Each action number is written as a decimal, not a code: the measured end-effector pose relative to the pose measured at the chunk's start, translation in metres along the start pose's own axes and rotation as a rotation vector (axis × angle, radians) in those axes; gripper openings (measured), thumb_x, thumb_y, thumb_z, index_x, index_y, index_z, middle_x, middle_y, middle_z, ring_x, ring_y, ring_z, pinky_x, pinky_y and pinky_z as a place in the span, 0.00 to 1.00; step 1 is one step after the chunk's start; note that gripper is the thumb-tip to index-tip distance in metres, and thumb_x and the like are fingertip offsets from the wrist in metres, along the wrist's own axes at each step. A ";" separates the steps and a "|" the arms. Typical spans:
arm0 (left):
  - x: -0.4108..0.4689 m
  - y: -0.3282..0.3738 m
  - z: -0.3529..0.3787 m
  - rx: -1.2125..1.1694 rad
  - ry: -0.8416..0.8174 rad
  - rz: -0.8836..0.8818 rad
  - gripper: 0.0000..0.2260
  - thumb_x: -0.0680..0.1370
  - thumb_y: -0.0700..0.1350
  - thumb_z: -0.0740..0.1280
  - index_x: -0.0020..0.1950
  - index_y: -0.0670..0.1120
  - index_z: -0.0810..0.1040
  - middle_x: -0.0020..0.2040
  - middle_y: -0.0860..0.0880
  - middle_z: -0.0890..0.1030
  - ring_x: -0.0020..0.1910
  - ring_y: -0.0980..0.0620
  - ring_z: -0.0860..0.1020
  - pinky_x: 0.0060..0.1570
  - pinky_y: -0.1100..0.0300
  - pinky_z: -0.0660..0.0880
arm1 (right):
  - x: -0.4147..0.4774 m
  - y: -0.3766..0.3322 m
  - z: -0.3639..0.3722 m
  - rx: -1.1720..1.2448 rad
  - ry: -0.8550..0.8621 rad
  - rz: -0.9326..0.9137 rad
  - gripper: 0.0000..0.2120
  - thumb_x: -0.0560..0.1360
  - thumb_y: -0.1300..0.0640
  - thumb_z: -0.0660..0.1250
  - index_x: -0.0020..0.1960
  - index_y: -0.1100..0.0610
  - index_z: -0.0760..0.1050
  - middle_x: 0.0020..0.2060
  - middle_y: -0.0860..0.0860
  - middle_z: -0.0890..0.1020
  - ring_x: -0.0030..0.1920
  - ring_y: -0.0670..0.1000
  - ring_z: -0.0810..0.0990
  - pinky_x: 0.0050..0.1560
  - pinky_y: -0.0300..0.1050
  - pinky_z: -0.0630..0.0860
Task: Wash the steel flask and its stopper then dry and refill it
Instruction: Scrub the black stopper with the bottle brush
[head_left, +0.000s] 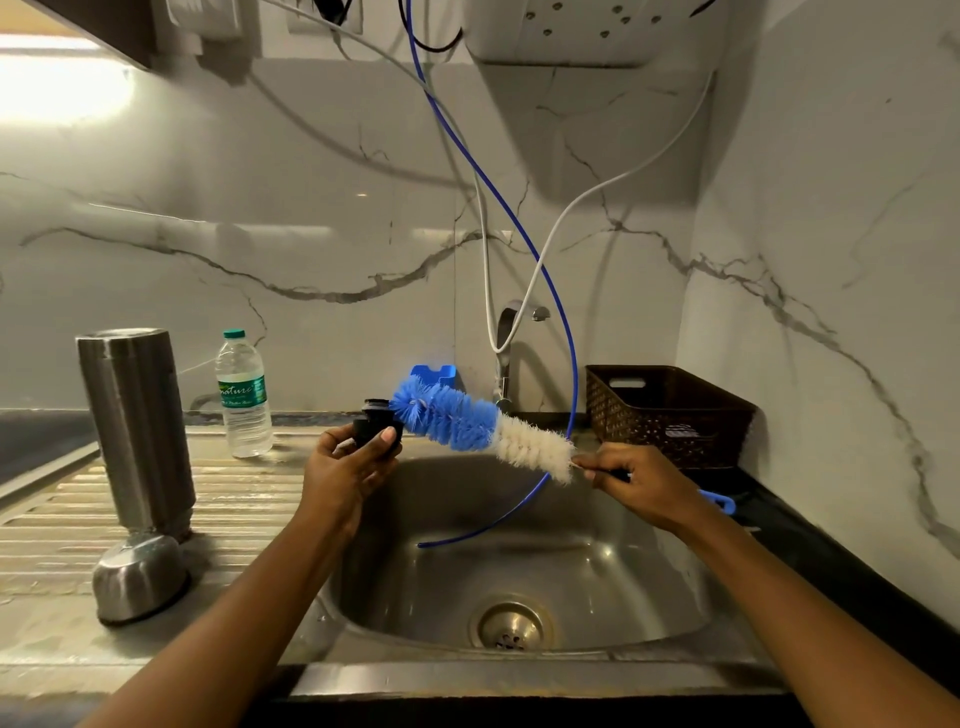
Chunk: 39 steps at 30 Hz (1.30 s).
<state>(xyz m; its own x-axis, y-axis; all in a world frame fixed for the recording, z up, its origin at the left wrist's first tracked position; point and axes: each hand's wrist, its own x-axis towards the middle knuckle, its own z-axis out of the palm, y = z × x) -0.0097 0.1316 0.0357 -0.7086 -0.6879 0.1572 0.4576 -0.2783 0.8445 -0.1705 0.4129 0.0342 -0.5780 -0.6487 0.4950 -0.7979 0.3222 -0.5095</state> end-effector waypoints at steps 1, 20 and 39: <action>0.000 0.000 0.000 0.035 0.021 0.015 0.15 0.73 0.35 0.69 0.57 0.45 0.71 0.61 0.39 0.76 0.53 0.42 0.80 0.42 0.58 0.81 | 0.000 0.000 -0.001 -0.001 0.006 -0.006 0.13 0.74 0.61 0.68 0.56 0.49 0.79 0.41 0.38 0.79 0.45 0.41 0.79 0.47 0.37 0.75; -0.001 0.003 0.000 -0.103 -0.145 -0.047 0.13 0.73 0.41 0.66 0.57 0.46 0.74 0.51 0.45 0.83 0.46 0.47 0.84 0.46 0.58 0.80 | 0.000 -0.001 0.000 -0.048 0.059 0.001 0.12 0.74 0.60 0.69 0.57 0.53 0.80 0.40 0.36 0.77 0.43 0.41 0.78 0.44 0.35 0.73; 0.003 -0.006 -0.003 0.080 -0.060 0.189 0.20 0.72 0.30 0.68 0.57 0.51 0.74 0.63 0.47 0.73 0.58 0.47 0.76 0.43 0.60 0.81 | -0.001 -0.022 -0.003 0.141 -0.093 0.169 0.12 0.77 0.63 0.64 0.59 0.60 0.78 0.32 0.47 0.80 0.29 0.33 0.75 0.32 0.25 0.68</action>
<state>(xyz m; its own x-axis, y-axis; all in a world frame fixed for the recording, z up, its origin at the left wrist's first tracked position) -0.0130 0.1288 0.0293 -0.6459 -0.6811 0.3449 0.5429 -0.0921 0.8347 -0.1532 0.4086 0.0473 -0.6781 -0.6565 0.3306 -0.6553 0.3363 -0.6763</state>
